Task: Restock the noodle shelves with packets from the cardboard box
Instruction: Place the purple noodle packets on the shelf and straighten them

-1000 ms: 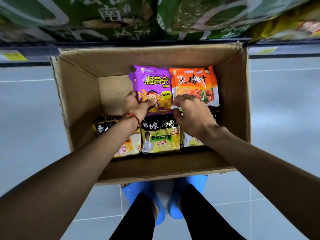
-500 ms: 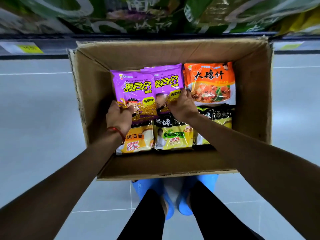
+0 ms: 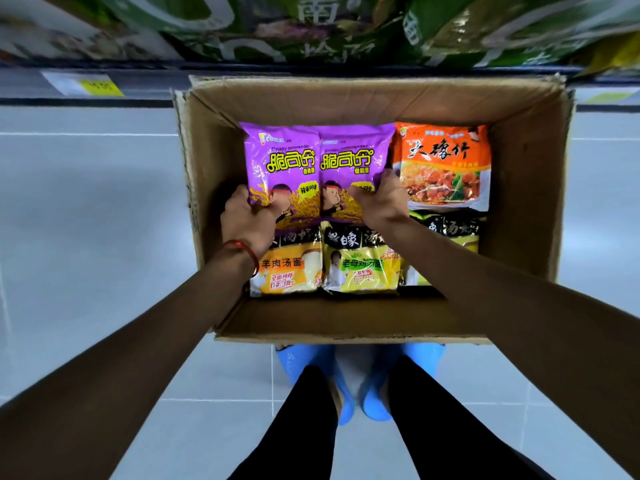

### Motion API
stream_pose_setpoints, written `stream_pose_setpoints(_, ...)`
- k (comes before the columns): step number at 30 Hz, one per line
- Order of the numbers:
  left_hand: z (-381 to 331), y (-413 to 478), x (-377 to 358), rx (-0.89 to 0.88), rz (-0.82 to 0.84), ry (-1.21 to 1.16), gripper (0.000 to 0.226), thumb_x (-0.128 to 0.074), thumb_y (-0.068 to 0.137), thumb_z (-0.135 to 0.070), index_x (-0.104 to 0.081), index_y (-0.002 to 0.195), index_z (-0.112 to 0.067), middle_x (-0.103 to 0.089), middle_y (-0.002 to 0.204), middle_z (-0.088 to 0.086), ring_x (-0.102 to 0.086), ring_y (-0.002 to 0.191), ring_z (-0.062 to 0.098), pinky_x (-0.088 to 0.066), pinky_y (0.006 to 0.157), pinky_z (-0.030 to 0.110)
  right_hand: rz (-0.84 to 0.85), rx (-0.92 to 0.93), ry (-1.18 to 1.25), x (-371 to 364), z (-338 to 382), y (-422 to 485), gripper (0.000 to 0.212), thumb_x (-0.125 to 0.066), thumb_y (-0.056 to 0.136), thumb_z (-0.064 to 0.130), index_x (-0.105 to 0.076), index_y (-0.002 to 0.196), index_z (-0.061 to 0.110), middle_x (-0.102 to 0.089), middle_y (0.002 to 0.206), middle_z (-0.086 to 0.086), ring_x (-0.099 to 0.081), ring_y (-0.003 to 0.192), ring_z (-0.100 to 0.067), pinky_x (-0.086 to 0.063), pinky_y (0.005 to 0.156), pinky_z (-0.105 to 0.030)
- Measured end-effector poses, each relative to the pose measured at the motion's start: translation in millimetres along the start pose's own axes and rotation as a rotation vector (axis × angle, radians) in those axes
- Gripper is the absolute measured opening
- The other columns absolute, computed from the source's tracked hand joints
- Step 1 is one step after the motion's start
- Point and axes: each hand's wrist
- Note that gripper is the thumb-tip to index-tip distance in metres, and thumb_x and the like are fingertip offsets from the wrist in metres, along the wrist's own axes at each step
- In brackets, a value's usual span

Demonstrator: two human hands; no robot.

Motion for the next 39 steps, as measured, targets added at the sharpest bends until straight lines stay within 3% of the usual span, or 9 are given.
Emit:
stream_pose_setpoints(5, -25, -51, 26, 0.016, -0.015, -0.071, 0.036, -0.075, 0.062, -0.049, -0.061, 0.085, -0.025, -0.073, 0.094, 0.000, -0.070, 0.092, 0.024, -0.056, 0.088, 0.046, -0.033, 0.061, 0.055, 60, 11, -55, 0.035, -0.071, 0.091, 0.025, -0.055, 0.117, 0.008, -0.064, 0.102, -0.001, -0.059, 0.089, -0.019, -0.037, 0.068, -0.022)
stream_pose_setpoints(12, -85, -161, 70, -0.022, 0.065, -0.114, 0.052, -0.068, 0.068, -0.033, -0.059, 0.113, -0.008, -0.069, 0.108, 0.014, -0.066, 0.103, 0.033, -0.053, 0.093, 0.052, -0.044, 0.152, 0.073, 178, 34, -166, 0.032, -0.069, 0.092, 0.020, -0.057, 0.120, 0.007, -0.061, 0.100, 0.003, -0.055, 0.089, -0.013, -0.036, 0.071, -0.015)
stream_pose_setpoints(17, -116, -233, 96, -0.077, 0.109, -0.242, 0.050, -0.071, 0.062, -0.028, -0.061, 0.111, -0.025, -0.071, 0.107, 0.007, -0.068, 0.102, 0.031, -0.053, 0.091, 0.056, -0.089, 0.189, 0.132, 253, 56, -241, 0.029, -0.068, 0.089, 0.023, -0.055, 0.115, 0.019, -0.071, 0.104, 0.002, -0.068, 0.098, -0.025, -0.054, 0.089, -0.044)
stream_pose_setpoints(19, -136, -263, 112, -0.086, 0.147, -0.280, 0.048, -0.071, 0.057, -0.030, -0.060, 0.104, -0.033, -0.073, 0.107, 0.004, -0.068, 0.104, 0.032, -0.052, 0.093, 0.058, -0.121, 0.219, 0.189, 281, 67, -270, 0.026, -0.068, 0.090, 0.021, -0.053, 0.112, 0.022, -0.069, 0.099, 0.008, -0.067, 0.097, -0.022, -0.054, 0.088, -0.042)
stream_pose_setpoints(23, -186, -336, 146, -0.175, 0.160, -0.286, 0.041, -0.065, 0.064, -0.027, -0.065, 0.105, -0.030, -0.073, 0.109, 0.000, -0.066, 0.105, 0.027, -0.052, 0.094, 0.052, -0.208, 0.295, 0.276, 336, 84, -327, 0.027, -0.066, 0.093, 0.014, -0.053, 0.117, 0.012, -0.067, 0.101, 0.006, -0.065, 0.095, -0.019, -0.050, 0.080, -0.028)
stream_pose_setpoints(26, -218, -388, 172, -0.264, 0.166, -0.330, 0.032, -0.062, 0.080, -0.019, -0.062, 0.112, -0.015, -0.066, 0.114, 0.002, -0.062, 0.106, 0.025, -0.056, 0.077, 0.035, -0.253, 0.344, 0.318, 375, 99, -376, 0.030, -0.065, 0.094, 0.012, -0.053, 0.121, 0.009, -0.065, 0.105, 0.004, -0.062, 0.094, -0.016, -0.051, 0.080, -0.026)
stream_pose_setpoints(30, -256, -457, 205, -0.377, 0.182, -0.348, 0.054, -0.061, 0.080, -0.031, -0.052, 0.131, -0.013, -0.059, 0.133, 0.007, -0.054, 0.123, 0.025, -0.041, 0.105, 0.041, -0.314, 0.405, 0.333, 426, 116, -444, 0.031, -0.064, 0.095, 0.015, -0.053, 0.123, 0.010, -0.063, 0.107, 0.003, -0.060, 0.098, -0.017, -0.046, 0.080, -0.028)
stream_pose_setpoints(33, -283, -503, 228, -0.505, 0.174, -0.329, 0.015, -0.059, 0.090, -0.023, -0.057, 0.105, -0.023, -0.067, 0.104, -0.005, -0.062, 0.099, 0.018, -0.046, 0.084, 0.032, -0.356, 0.462, 0.340, 462, 126, -497, 0.029, -0.063, 0.096, 0.017, -0.052, 0.122, 0.009, -0.062, 0.107, 0.003, -0.059, 0.099, -0.018, -0.043, 0.078, -0.025)
stream_pose_setpoints(39, -341, -597, 252, -0.689, 0.183, -0.358, 0.020, -0.058, 0.096, -0.005, -0.055, 0.115, -0.013, -0.065, 0.096, -0.011, -0.060, 0.081, -0.004, -0.047, 0.072, 0.012, -0.449, 0.648, 0.258, 538, 139, -589, 0.027, -0.066, 0.094, 0.012, -0.055, 0.118, 0.005, -0.061, 0.100, 0.005, -0.055, 0.092, -0.013, -0.036, 0.072, -0.023)
Point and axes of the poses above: each hand's wrist, its own y-axis towards the middle knuckle, its own x-axis out of the back of the hand, z = x × y
